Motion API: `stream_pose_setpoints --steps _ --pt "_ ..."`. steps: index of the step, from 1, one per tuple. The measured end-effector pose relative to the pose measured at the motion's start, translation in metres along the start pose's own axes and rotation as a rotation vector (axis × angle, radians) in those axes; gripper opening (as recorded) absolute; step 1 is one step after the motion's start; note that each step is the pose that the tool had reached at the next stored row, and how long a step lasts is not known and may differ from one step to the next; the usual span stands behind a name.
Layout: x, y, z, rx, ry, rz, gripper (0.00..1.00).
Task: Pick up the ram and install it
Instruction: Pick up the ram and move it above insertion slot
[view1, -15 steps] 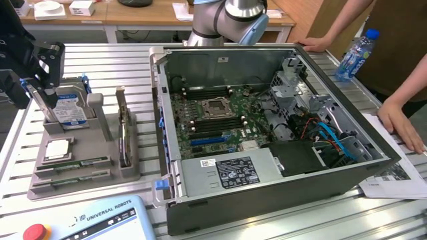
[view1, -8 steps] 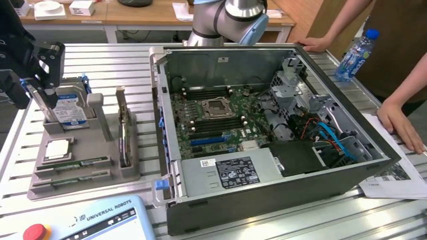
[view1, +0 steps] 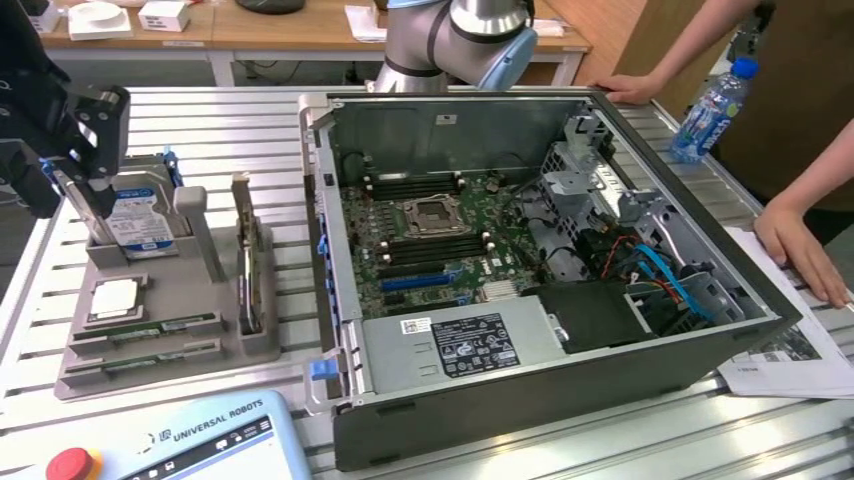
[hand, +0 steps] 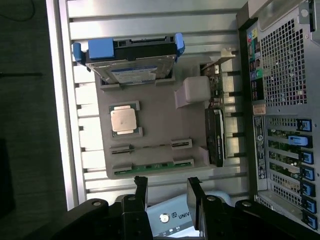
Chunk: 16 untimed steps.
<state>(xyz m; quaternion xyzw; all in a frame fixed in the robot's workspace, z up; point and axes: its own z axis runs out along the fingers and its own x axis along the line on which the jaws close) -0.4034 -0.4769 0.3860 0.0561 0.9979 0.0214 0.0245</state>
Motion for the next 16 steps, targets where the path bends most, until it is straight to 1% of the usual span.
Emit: stream_pose_setpoints --steps 10,16 --pt "0.0000 0.0000 0.0000 0.0035 -0.0034 0.075 0.45" --pt "0.0000 0.0000 0.0000 0.0037 -0.0036 0.079 0.45"
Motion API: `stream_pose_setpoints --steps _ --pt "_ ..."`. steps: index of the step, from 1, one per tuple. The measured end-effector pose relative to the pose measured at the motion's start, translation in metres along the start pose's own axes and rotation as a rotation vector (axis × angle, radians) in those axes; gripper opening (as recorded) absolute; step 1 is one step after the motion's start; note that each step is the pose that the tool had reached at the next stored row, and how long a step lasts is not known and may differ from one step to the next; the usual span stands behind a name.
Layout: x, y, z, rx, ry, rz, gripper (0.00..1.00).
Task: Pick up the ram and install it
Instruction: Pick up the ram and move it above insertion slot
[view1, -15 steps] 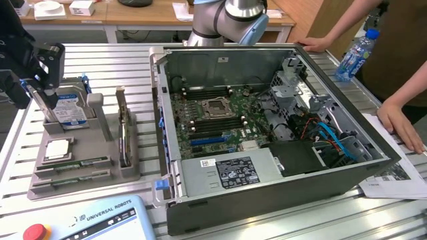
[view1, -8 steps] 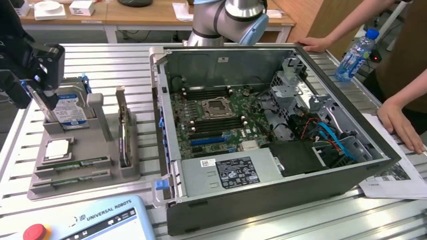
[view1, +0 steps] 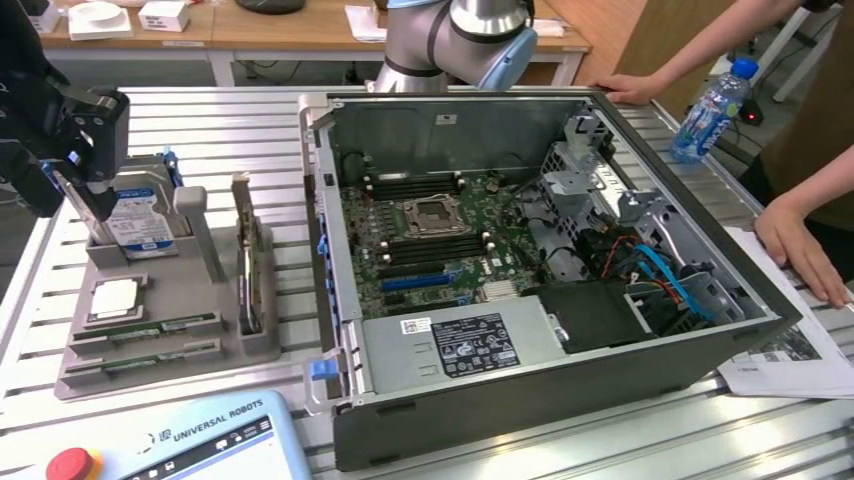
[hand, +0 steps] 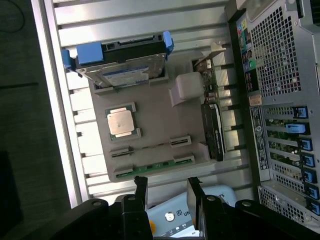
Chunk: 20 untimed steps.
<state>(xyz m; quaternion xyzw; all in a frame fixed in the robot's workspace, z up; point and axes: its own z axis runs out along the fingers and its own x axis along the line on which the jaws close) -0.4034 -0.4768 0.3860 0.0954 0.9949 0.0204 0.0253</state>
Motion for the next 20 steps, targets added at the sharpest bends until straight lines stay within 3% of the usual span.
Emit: stream_pose_setpoints --steps 6,20 --pt "0.0000 0.0000 0.0000 -0.0006 0.0005 -0.013 0.45" --pt "0.0000 0.0000 0.0000 -0.0065 0.0063 -0.139 0.45"
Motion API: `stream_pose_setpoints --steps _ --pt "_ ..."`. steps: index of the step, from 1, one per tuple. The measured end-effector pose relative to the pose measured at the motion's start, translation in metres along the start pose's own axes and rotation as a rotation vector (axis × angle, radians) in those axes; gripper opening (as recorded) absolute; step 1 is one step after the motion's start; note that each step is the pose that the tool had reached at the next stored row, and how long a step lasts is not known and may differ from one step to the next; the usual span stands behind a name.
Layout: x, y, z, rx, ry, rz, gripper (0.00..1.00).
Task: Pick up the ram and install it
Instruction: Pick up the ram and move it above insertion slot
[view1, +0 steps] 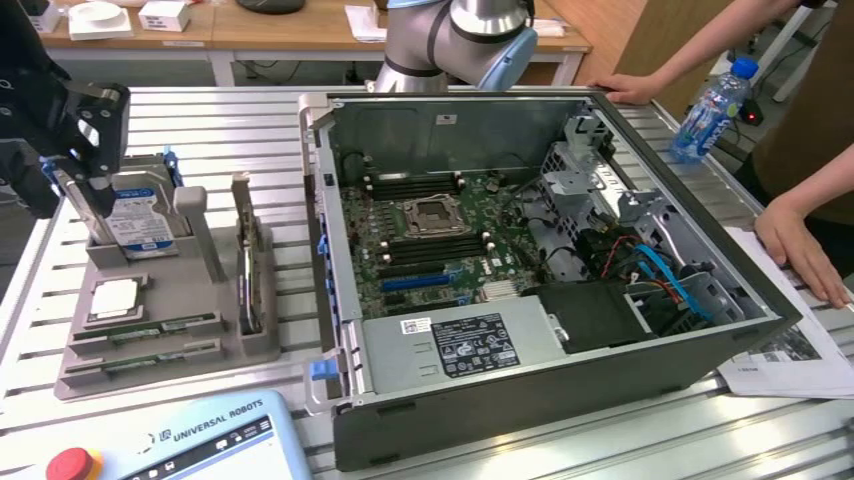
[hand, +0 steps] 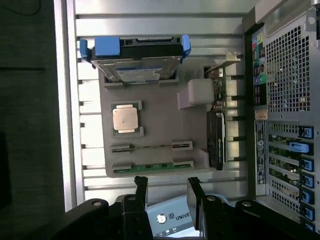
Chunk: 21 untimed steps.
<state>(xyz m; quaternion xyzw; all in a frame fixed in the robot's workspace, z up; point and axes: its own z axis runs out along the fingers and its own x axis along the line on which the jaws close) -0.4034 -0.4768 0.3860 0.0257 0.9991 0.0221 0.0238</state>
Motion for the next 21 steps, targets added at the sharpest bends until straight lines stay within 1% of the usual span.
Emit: stream_pose_setpoints --steps 10,21 --pt "0.0000 0.0000 0.0000 -0.0035 0.0034 -0.074 0.45" --pt "0.0000 0.0000 0.0000 -0.0084 0.0084 -0.182 0.45"
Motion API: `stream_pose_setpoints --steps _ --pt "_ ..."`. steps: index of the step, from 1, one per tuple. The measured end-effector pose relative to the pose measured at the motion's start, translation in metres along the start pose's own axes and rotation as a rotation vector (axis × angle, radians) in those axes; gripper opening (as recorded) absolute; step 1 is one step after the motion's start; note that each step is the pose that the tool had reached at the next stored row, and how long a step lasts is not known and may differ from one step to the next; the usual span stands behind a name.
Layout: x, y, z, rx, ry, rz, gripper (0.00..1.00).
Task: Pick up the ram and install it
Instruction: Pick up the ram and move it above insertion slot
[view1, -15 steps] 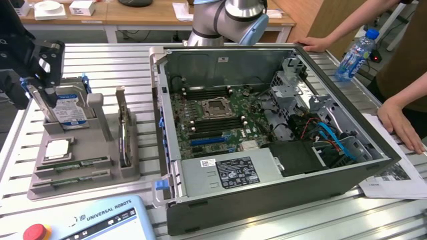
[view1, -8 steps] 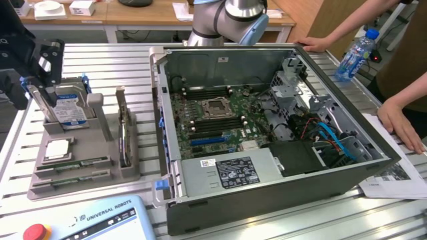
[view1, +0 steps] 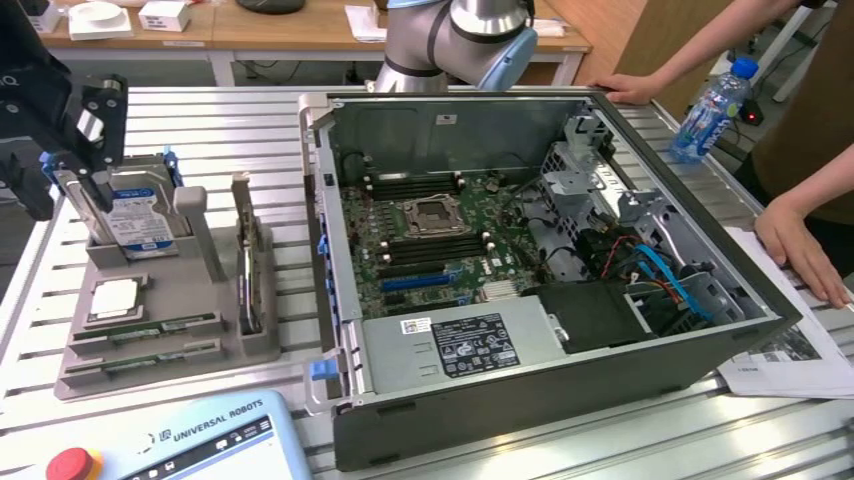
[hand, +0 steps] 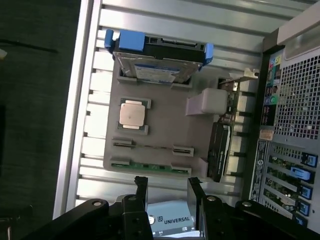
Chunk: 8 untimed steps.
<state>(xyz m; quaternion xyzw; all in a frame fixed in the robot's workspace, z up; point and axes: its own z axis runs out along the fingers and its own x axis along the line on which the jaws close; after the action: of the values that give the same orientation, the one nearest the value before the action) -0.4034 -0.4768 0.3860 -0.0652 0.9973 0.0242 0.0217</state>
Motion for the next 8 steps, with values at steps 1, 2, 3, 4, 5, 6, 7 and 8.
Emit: stream_pose_setpoints --steps 1,2,3,4,5,6,7,8 --pt "0.0000 0.0000 0.0000 -0.0005 0.0004 -0.010 0.45" --pt "0.0000 0.0000 0.0000 -0.0010 0.0010 -0.020 0.45" --pt "0.0000 0.0000 0.0000 -0.0015 0.0014 -0.031 0.45" --pt "0.0000 0.0000 0.0000 -0.0019 0.0018 -0.040 0.45" --pt "0.0000 0.0000 0.0000 -0.0023 0.0023 -0.050 0.45" --pt "0.0000 0.0000 0.0000 -0.0028 0.0028 -0.060 0.45" --pt "0.0000 0.0000 0.0000 -0.0033 0.0032 -0.071 0.45" --pt "0.0000 0.0000 0.0001 -0.0039 0.0037 -0.082 0.45"
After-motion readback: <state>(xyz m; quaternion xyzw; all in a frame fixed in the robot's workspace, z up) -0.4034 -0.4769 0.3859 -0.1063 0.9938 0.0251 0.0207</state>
